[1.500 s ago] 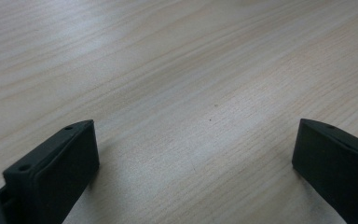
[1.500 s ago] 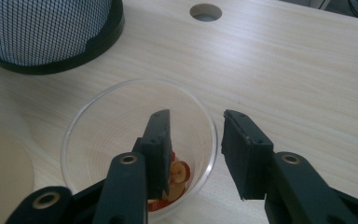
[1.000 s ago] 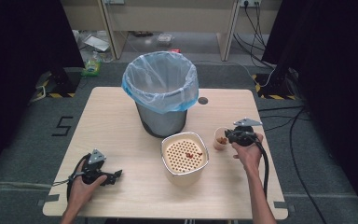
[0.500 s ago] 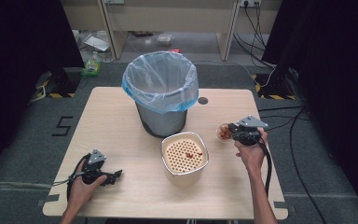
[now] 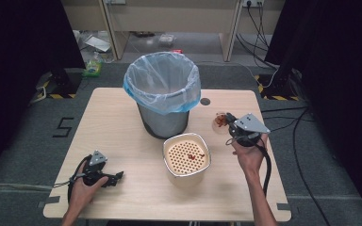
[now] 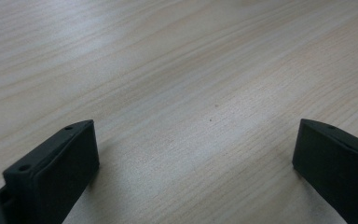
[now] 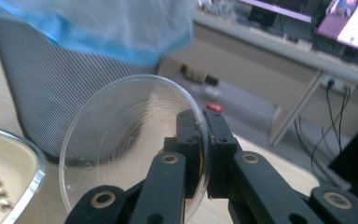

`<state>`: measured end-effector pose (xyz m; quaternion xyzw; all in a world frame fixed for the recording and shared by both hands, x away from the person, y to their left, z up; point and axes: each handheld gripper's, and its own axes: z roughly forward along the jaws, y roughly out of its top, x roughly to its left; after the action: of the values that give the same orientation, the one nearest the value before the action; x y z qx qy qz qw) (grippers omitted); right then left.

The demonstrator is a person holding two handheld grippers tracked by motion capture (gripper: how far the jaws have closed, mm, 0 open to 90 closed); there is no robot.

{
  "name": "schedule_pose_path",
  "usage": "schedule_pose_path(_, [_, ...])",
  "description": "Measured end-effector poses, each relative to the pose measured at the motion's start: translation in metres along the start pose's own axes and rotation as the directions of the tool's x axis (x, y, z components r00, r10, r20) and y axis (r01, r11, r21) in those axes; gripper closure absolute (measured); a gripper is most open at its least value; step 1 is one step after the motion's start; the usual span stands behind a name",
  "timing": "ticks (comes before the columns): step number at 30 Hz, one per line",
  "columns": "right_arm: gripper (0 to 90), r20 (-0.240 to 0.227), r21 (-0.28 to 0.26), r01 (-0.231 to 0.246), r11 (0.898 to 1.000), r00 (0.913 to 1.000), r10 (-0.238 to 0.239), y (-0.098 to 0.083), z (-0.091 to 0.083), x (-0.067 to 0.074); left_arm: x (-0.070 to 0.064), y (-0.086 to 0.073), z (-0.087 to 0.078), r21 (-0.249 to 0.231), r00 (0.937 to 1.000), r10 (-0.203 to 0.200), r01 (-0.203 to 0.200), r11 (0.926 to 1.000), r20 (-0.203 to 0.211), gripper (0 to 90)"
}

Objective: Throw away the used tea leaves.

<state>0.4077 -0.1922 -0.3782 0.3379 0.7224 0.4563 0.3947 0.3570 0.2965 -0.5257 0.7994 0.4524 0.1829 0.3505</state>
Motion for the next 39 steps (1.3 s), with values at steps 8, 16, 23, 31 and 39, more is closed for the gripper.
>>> schedule_pose_path(8, [86.4,0.012,-0.062,0.18,0.982,0.9837,-0.179,0.023,-0.007,0.038,0.0,0.0,0.0,0.0,1.0,0.001,-0.001,1.0,0.0,0.0])
schedule_pose_path(16, [86.6,0.111,-0.112,0.38,0.918,0.9231,-0.368,0.03,-0.014,0.067,0.0,0.0,0.0,0.0,1.0,0.001,-0.001,1.0,0.0,0.0])
schedule_pose_path(23, [86.7,0.153,-0.134,0.521,0.843,0.8513,-0.502,0.033,-0.023,0.095,0.0,0.0,0.0,0.0,1.0,0.001,-0.001,1.0,0.0,0.0])
schedule_pose_path(31, [87.1,0.263,-0.12,0.667,0.736,0.7359,-0.624,0.018,-0.022,0.117,0.0,0.0,0.0,0.0,1.0,0.001,-0.001,1.0,0.001,0.0])
schedule_pose_path(39, [87.4,0.34,-0.068,0.798,0.599,0.5831,-0.738,0.013,-0.021,0.132,0.0,0.0,0.0,0.001,1.0,0.001,-0.001,1.0,0.0,0.0])
